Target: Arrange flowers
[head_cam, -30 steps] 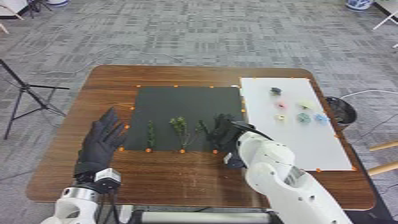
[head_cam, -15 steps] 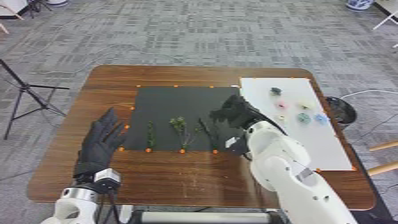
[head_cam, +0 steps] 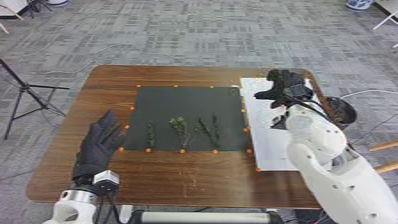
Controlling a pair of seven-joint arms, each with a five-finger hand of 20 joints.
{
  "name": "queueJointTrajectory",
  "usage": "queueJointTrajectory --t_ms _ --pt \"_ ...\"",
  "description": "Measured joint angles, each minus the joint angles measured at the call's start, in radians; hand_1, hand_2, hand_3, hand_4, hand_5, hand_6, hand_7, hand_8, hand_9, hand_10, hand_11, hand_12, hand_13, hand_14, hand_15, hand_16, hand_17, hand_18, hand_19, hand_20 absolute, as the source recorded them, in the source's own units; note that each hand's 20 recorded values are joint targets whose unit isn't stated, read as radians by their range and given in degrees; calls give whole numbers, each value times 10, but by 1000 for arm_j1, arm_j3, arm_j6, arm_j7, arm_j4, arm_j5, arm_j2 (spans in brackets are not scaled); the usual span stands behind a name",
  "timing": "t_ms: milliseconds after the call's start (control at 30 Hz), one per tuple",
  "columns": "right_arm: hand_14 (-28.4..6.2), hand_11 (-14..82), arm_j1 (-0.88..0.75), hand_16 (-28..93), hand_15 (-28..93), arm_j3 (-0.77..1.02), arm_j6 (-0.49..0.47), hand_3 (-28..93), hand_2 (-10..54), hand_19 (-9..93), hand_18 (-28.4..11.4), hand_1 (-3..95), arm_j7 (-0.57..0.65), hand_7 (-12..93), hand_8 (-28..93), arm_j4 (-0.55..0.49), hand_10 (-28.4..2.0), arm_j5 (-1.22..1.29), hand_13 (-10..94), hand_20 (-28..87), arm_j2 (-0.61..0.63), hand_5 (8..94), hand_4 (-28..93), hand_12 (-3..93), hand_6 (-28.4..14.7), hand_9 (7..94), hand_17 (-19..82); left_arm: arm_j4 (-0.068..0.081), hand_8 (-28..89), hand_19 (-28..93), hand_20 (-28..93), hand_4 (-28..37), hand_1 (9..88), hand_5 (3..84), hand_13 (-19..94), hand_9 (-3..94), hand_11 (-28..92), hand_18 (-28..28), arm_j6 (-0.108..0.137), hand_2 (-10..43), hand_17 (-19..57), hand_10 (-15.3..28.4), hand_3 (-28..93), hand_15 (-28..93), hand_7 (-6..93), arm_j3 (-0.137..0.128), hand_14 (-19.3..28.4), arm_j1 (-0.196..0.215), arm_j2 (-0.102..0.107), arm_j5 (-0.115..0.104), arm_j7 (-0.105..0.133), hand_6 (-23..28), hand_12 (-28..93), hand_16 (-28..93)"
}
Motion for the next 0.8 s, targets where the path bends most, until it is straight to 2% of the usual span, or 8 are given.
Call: queueJointTrajectory --t_ms 133,267,433,633,800 --pt "-114 311 -37 247 777 46 -118 396 -95 765 -222 492 32 255 -85 -10 -145 6 501 414 44 419 -283 251 -81 465 204 -1 -90 387 75 -279 268 221 142 172 82 190 0 -8 -147 87 508 37 168 -1 112 2 -1 0 1 -4 195 105" --pt "-114 323 -86 252 772 64 -117 339 -95 762 -222 517 31 254 -85 -20 -144 13 495 416 75 411 -283 260 -84 461 202 -2 -90 386 75 -279 268 221 142 172 82 190 1 -8 -147 87 509 36 168 -2 112 4 -1 0 1 -4 195 106" --pt "-113 373 -108 245 764 58 -130 359 -95 758 -221 509 22 265 -89 -10 -142 20 490 417 89 424 -283 273 -78 464 200 -2 -90 387 76 -280 268 221 142 172 81 190 2 -8 -148 87 509 35 168 -2 111 3 -1 0 2 -3 196 106" --pt "-105 405 -101 251 756 35 -132 595 -95 771 -213 410 1 299 -105 34 -136 3 512 417 95 464 -283 274 -57 500 217 -2 -90 387 76 -280 268 221 142 172 81 190 2 -8 -148 86 509 35 168 -2 111 3 -1 -1 4 -3 197 106" --pt "-100 434 -75 256 753 -20 -110 692 -95 781 -210 371 -15 319 -114 101 -133 -62 532 416 106 485 -283 284 -46 521 227 -2 -90 387 76 -280 267 221 142 172 81 190 3 -8 -148 86 510 35 167 -1 111 3 -1 -1 4 -3 197 107"
